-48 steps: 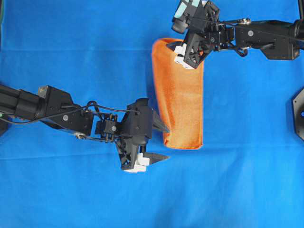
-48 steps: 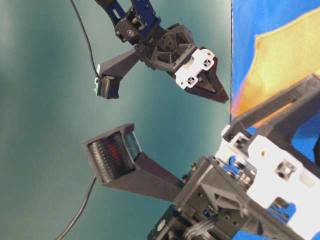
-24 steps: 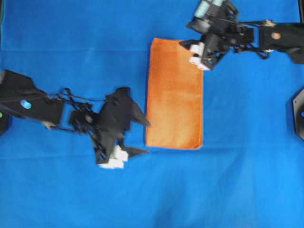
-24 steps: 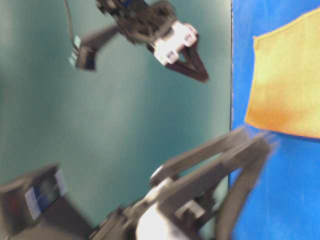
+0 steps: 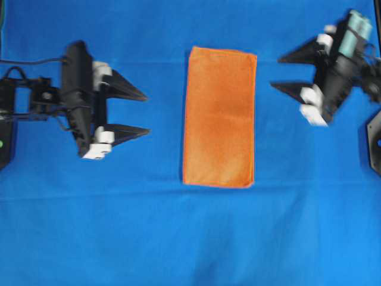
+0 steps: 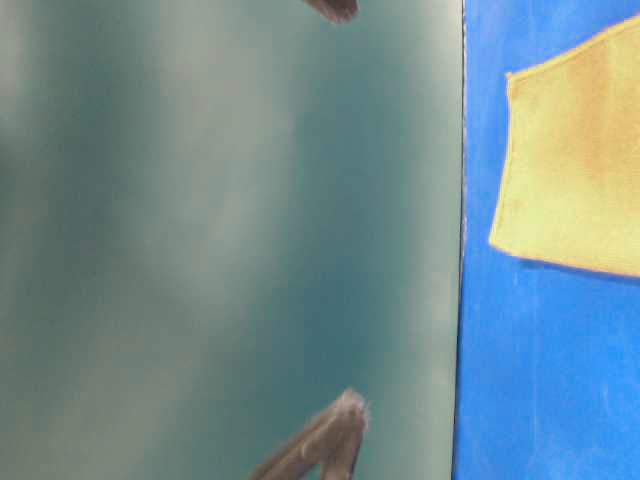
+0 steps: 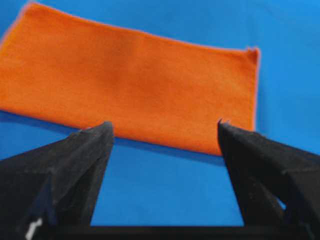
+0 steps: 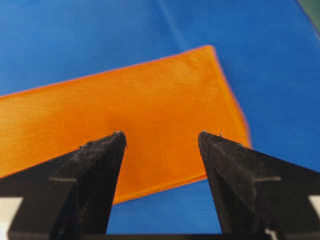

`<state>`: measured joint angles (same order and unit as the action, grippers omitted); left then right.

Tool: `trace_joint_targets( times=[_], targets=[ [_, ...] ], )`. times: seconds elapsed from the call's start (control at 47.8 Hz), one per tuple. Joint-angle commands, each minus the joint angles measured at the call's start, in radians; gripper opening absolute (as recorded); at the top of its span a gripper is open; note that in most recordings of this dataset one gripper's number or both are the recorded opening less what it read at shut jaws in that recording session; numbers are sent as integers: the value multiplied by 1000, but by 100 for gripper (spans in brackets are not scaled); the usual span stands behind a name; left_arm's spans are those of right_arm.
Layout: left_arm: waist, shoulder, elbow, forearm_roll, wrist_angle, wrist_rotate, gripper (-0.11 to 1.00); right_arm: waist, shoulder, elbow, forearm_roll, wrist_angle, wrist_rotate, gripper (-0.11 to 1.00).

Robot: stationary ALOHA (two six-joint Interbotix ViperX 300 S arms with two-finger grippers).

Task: Fold the orange towel.
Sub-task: 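Open both grippers and retract them away from the towel, then move both grippers to the top corners of the vertical strip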

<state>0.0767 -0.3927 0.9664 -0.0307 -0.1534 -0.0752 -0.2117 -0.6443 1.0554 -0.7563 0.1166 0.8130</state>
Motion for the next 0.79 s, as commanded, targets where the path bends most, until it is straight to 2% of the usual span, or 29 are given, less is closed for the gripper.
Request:
trace_joint_targets(
  times=[0.0, 0.209, 0.481, 0.627, 0.774],
  targets=[
    [28, -64, 34, 2, -28, 3, 77, 29, -48, 17, 3, -3, 14, 63],
    [43, -115, 91, 2, -67, 3, 77, 34, -52, 38, 3, -8, 25, 63],
    [43, -58, 58, 2, -87, 3, 77, 23, -34, 31, 5, 8, 28, 63],
    [60, 26, 0, 3, -127, 11, 77, -37, 6, 3, 5, 15, 29, 63],
    [112, 146, -80, 2, -147, 52, 77, -126, 118, -37, -3, 14, 29, 63]
  ],
)
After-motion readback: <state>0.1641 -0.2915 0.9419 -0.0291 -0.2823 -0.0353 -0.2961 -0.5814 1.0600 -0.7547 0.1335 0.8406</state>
